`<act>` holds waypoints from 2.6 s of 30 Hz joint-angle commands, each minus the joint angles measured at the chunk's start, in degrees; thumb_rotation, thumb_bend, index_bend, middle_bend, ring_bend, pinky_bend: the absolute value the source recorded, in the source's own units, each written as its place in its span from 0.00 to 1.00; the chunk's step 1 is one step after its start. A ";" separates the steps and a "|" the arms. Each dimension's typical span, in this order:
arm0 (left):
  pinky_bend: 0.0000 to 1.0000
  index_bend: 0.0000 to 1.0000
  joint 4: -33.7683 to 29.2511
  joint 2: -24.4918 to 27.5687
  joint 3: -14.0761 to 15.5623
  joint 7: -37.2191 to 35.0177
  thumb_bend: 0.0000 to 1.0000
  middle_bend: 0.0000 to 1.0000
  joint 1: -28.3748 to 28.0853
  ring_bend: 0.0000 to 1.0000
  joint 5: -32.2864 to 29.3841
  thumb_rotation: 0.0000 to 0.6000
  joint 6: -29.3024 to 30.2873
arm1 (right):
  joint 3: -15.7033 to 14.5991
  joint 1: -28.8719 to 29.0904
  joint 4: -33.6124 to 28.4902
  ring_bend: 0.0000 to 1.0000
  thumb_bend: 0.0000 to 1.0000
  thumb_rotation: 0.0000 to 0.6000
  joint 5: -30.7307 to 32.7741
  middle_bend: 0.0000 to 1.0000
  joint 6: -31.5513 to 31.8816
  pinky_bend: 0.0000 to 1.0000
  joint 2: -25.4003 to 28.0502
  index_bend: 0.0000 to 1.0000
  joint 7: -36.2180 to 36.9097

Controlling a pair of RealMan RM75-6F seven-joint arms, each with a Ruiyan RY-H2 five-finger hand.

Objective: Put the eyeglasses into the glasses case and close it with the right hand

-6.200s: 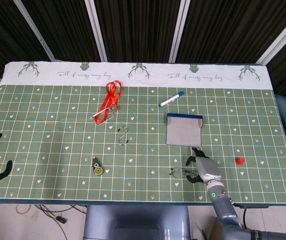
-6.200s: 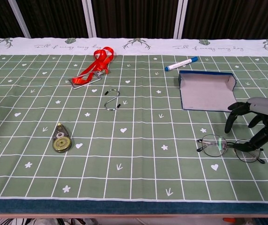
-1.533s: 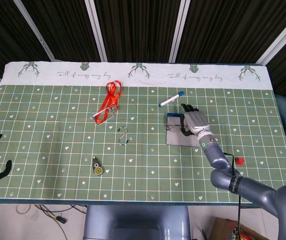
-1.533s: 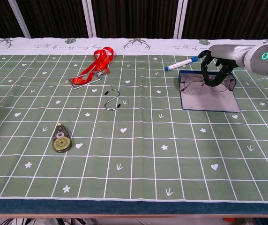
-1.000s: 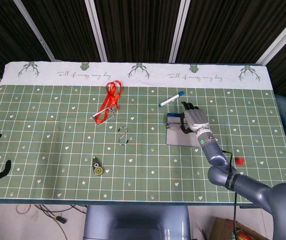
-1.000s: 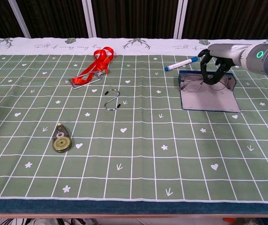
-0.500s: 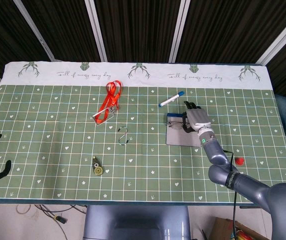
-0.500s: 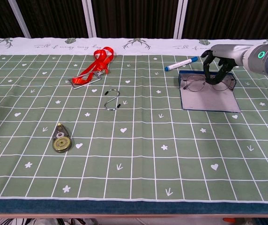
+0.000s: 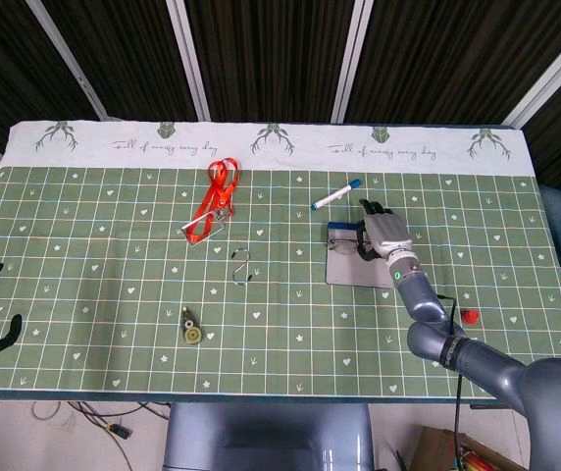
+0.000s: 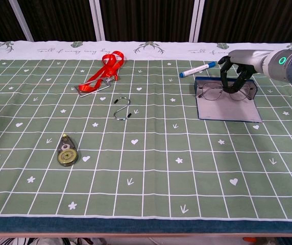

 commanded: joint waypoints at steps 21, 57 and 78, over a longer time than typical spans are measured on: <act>0.00 0.10 0.12 0.02 0.04 0.31 0.39 0.00 -0.09 0.00 -0.12 1.00 -0.18 | 0.56 -5.25 -17.77 0.02 0.36 1.00 -3.54 0.01 10.70 0.17 8.07 0.13 1.53; 0.00 0.12 -0.28 0.31 0.27 0.60 0.39 0.00 -0.23 0.00 -0.26 1.00 -0.70 | -6.13 -5.85 -30.08 0.80 0.67 1.00 12.03 0.73 16.49 0.82 8.78 0.10 -18.60; 0.00 0.12 -0.19 0.28 0.24 0.58 0.39 0.00 -0.28 0.00 -0.28 1.00 -0.66 | -6.10 -4.48 -27.23 0.80 0.67 1.00 15.93 0.73 16.09 0.82 7.45 0.10 -19.78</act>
